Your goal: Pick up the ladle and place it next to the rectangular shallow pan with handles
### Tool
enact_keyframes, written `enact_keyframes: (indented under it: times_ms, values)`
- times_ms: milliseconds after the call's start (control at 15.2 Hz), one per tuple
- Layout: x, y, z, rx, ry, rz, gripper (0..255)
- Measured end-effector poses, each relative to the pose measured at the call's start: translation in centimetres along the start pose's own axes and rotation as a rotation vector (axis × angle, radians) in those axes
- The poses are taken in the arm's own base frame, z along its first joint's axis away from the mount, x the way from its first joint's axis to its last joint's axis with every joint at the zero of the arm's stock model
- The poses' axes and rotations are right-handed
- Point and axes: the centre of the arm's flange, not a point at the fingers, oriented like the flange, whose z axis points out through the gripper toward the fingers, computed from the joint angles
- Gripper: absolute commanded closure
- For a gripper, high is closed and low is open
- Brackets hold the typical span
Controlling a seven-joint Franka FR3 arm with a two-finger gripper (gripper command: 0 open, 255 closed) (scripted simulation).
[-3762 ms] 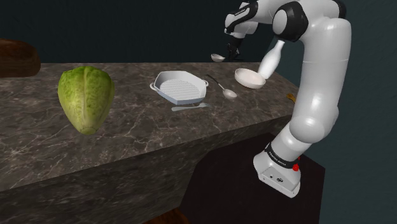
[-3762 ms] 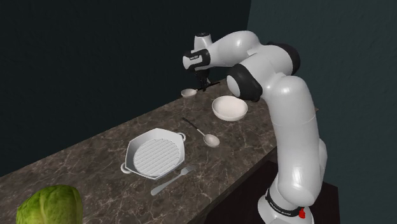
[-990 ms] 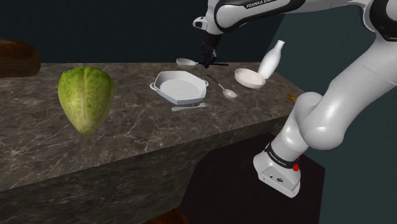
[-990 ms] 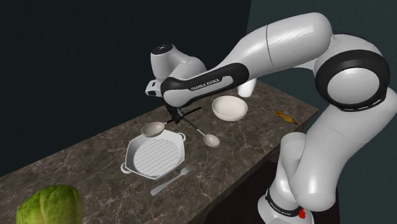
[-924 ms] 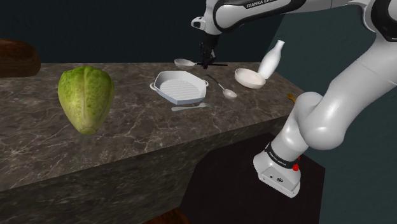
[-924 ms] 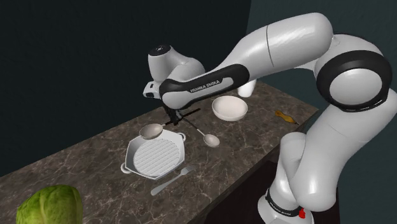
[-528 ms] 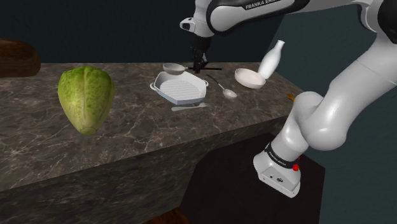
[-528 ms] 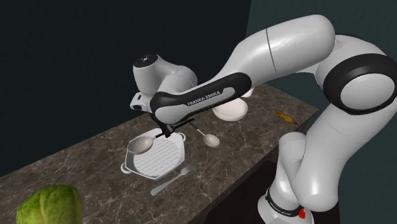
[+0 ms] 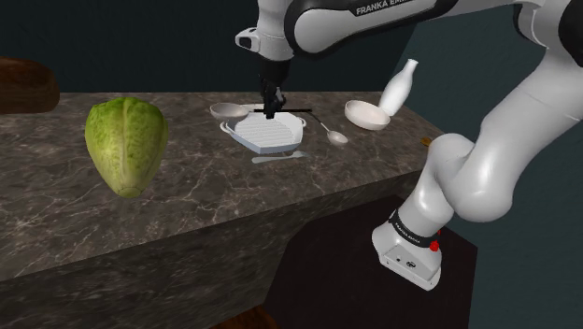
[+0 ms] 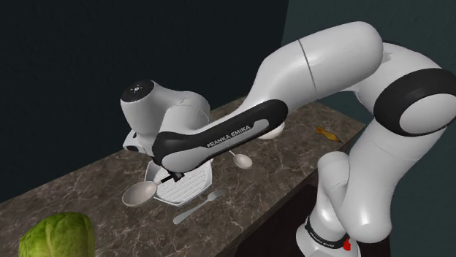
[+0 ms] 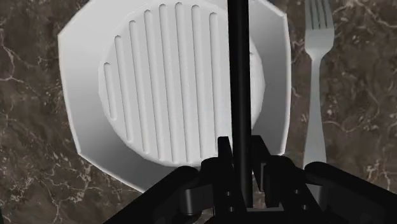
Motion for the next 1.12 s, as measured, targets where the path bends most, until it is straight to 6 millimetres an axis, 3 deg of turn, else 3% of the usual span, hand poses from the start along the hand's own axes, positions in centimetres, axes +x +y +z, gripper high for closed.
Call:
enact_keyframes:
  times_ms: [1122]
  values:
    - [19.1,-11.2,-3.2,0.000,0.000,0.000,255]
